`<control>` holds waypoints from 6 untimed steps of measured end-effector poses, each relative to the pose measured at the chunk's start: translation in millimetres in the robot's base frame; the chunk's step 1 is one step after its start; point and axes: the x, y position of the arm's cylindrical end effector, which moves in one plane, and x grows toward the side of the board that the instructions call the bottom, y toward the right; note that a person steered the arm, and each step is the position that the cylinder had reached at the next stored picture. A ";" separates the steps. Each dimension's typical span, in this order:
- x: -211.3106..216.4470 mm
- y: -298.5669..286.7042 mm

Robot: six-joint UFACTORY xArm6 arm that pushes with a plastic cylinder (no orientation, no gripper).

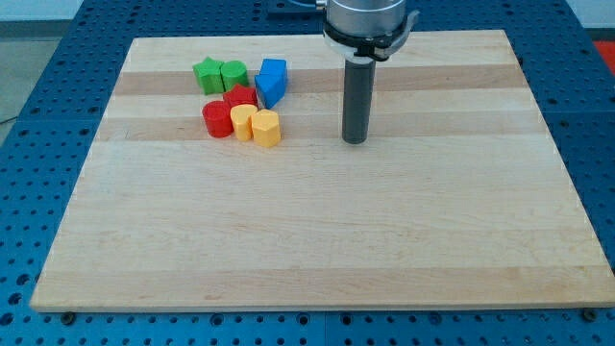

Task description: Push the triangle above the hexagon

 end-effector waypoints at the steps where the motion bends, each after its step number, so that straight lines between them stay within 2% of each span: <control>1: 0.0 0.0; 3: -7.5 -0.3; 5: -115.2 -6.4; 6: -136.0 -37.9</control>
